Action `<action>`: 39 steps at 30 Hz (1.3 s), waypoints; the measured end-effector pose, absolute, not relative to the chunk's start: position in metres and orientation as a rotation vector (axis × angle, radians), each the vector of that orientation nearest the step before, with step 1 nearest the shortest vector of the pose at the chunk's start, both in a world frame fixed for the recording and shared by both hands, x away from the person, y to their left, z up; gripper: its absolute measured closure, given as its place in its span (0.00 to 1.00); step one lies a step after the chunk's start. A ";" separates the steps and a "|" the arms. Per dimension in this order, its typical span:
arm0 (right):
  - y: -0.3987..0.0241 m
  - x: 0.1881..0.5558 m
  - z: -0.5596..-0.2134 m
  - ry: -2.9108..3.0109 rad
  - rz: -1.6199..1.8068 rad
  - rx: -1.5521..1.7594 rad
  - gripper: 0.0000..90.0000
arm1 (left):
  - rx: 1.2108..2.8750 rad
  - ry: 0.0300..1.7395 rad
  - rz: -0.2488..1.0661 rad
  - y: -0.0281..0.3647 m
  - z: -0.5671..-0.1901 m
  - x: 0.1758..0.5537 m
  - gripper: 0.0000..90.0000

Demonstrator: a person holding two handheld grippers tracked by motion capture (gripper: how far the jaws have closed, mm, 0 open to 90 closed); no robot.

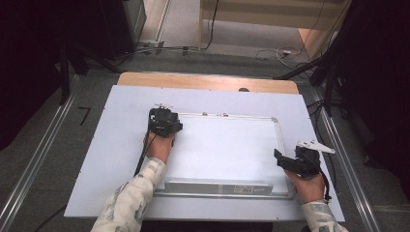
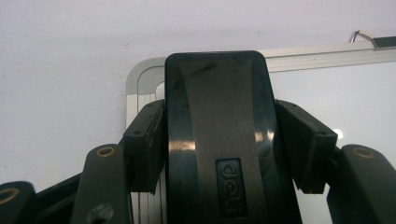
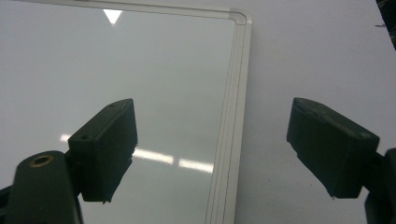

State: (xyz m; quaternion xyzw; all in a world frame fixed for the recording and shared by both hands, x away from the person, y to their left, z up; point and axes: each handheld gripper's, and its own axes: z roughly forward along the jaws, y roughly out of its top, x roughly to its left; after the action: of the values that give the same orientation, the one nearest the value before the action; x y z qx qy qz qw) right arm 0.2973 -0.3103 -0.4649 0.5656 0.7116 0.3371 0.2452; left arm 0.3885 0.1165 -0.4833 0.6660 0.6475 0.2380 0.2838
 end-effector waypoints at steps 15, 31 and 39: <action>-0.314 0.295 -0.463 1.929 0.932 1.544 0.16 | 1.753 1.591 0.618 0.137 -0.464 0.348 0.31; -0.327 0.289 -0.460 1.890 0.943 1.556 0.16 | 1.638 1.597 0.633 0.210 -0.465 0.277 0.29; -0.329 0.288 -0.460 1.886 0.934 1.557 0.16 | 1.611 1.612 0.646 0.227 -0.465 0.258 0.28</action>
State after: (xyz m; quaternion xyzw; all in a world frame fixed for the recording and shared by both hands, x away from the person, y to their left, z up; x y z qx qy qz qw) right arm 0.2885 -0.3290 -0.4600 0.5744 0.6958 0.3448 0.2590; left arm 0.2585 0.2273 -0.4655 0.6298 0.6304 0.2525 0.3770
